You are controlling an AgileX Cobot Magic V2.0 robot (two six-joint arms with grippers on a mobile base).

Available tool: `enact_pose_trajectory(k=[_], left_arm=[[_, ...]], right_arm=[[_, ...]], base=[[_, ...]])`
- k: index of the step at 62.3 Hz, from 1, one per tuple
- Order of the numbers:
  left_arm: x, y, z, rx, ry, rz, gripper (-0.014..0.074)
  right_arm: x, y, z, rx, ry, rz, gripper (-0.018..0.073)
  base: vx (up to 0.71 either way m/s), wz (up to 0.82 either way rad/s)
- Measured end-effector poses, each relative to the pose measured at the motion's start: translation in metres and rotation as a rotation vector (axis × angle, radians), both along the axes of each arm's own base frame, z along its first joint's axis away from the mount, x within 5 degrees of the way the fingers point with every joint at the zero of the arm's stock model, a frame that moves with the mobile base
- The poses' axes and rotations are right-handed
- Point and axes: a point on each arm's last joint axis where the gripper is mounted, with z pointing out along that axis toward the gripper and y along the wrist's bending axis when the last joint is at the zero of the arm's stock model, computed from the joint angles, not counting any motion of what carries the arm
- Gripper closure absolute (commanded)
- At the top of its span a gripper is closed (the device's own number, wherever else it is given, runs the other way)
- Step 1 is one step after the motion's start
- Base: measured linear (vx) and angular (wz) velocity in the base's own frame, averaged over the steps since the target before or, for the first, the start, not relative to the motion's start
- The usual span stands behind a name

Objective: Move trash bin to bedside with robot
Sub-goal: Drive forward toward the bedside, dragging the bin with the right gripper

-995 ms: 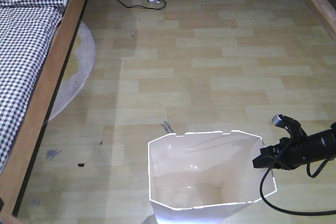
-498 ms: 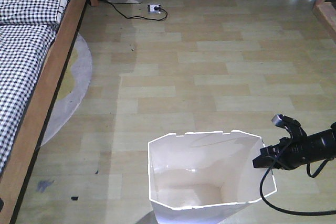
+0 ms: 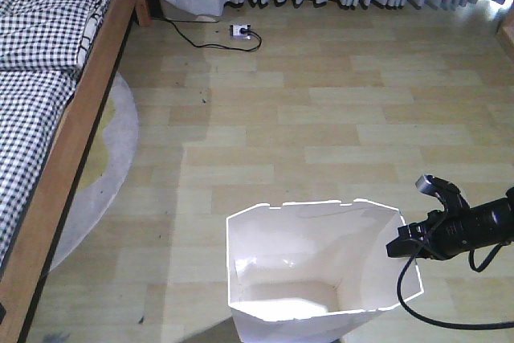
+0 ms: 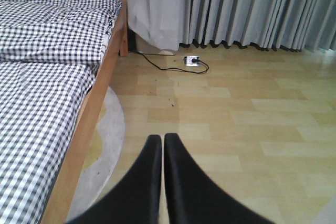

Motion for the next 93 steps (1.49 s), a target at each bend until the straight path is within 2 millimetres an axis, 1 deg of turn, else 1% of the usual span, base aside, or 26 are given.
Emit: enact_pose_trajectory(k=[93], left_arm=[[0.0000,0.0000,0.0000,0.000,0.000,0.000,0.0603]], right_arm=[[0.0000,0.0000,0.0000,0.000,0.000,0.000,0.0564]], base=[[0.34,-0.01]])
